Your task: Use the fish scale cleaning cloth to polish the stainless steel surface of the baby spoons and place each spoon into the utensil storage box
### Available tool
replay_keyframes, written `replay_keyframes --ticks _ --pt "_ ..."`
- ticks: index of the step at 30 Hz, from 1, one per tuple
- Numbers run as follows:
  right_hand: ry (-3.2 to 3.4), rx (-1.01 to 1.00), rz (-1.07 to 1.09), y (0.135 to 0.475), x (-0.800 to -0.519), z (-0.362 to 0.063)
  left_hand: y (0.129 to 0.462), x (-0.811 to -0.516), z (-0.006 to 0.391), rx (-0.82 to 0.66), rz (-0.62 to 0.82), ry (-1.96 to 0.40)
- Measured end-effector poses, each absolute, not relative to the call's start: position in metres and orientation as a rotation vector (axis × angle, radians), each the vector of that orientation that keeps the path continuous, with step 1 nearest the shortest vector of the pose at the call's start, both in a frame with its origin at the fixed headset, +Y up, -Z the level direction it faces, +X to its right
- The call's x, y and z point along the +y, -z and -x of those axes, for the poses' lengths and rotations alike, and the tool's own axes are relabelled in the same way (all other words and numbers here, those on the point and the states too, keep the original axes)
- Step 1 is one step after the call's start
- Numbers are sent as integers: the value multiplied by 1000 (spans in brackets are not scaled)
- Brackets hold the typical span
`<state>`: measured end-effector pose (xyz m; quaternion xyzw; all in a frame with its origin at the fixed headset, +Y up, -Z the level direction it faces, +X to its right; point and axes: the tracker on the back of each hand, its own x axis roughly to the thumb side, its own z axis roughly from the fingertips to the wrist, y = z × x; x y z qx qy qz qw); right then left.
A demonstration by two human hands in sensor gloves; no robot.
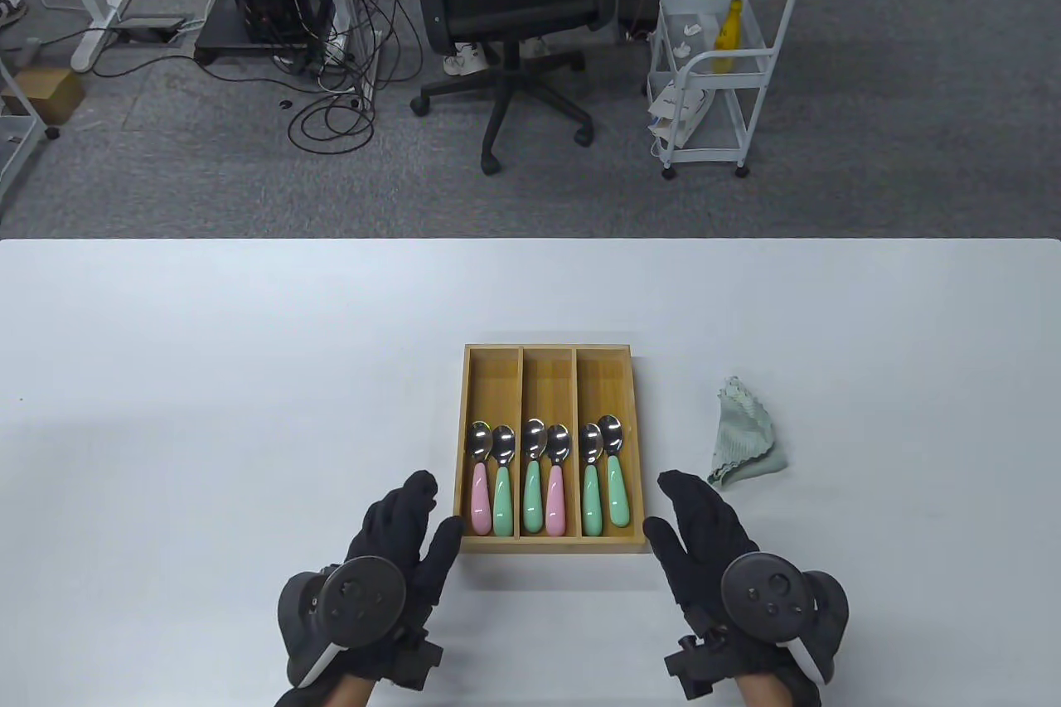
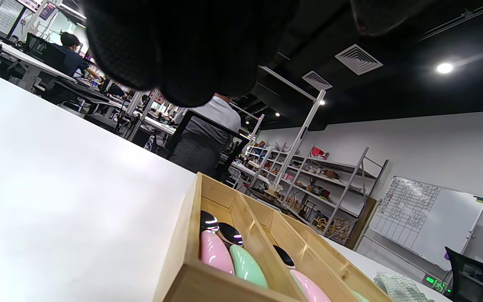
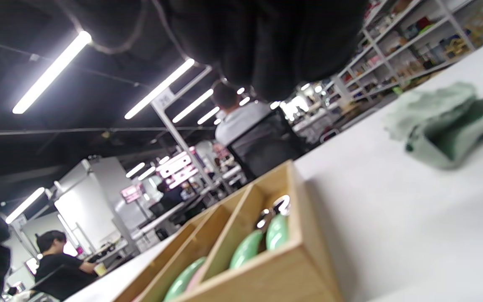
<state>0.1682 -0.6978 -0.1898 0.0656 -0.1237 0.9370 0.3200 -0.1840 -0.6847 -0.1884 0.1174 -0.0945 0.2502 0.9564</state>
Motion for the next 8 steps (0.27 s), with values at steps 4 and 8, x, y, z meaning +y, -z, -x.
replay_keyframes --ticks 4,8 --pt "-2466 -319 -182 190 -698 -167 188 -685 184 -194 -234 -508" --pt "-2484 -311 -188 190 -699 -166 188 -685 184 -198 -233 -505"
